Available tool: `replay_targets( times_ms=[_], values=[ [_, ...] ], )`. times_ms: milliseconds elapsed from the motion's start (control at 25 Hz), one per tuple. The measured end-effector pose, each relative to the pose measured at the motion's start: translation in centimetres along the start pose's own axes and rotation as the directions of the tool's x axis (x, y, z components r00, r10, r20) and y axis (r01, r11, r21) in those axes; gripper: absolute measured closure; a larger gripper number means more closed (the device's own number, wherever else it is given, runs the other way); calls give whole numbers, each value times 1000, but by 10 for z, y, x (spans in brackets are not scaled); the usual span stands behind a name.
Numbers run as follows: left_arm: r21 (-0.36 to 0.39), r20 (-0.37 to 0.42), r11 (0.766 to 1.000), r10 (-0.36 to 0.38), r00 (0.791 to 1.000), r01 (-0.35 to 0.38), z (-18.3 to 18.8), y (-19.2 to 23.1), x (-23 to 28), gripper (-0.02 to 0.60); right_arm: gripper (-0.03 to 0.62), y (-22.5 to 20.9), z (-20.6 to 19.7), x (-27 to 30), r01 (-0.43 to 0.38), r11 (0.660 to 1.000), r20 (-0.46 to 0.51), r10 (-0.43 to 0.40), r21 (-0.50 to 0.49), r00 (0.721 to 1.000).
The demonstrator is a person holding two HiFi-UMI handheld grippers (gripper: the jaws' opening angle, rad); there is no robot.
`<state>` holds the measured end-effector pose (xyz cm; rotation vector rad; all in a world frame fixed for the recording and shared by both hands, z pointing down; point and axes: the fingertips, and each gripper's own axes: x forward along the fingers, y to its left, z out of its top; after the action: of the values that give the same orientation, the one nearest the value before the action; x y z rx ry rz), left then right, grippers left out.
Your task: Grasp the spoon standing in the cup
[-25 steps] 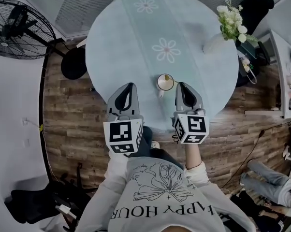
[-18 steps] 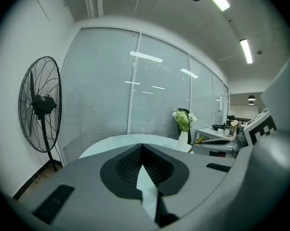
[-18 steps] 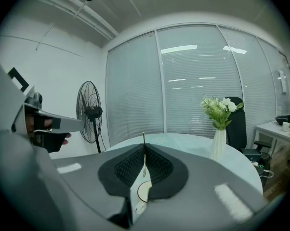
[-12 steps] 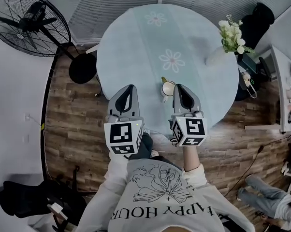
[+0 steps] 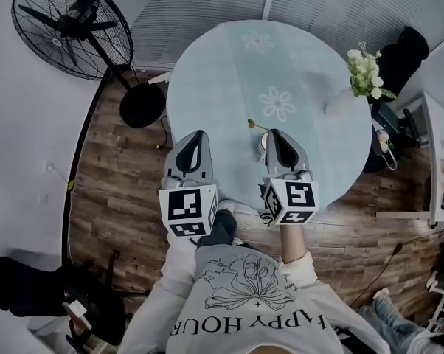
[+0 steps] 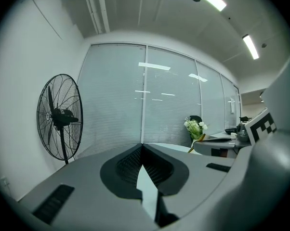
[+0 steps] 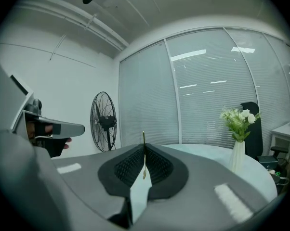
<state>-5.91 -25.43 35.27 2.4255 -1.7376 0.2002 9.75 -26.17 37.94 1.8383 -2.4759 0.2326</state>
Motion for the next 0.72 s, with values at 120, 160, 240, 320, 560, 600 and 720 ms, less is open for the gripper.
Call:
replay_targets(
  times_ms=[120,160,240,320,560,600,720],
  values=[
    [2,15,1000,20,1000,-20,5,6,-7,580,579,7,5,1,-18,1000,11,18,-1,1000],
    [3,20,1000,27,999,-27,7,8,-9,580,579,9,8,2,-24,1000,15,24,0,1000],
    [3,30,999,40,999,-40,11,13,-14,580,579,14,13,3,-35,999,25,35,2,999],
    [4,39,999,53,998,-53,15,17,-19,580,579,19,17,4,-44,999,34,44,3,998],
    [5,64,996,86,994,-86,23,25,-34,580,579,32,27,3,-77,997,55,77,-6,995],
    [5,69,996,90,994,-91,24,25,-36,580,579,33,29,3,-82,997,58,82,-6,995],
    [7,78,995,103,992,-104,28,28,-41,580,579,38,33,4,-99,995,65,99,-2,993]
  ],
)
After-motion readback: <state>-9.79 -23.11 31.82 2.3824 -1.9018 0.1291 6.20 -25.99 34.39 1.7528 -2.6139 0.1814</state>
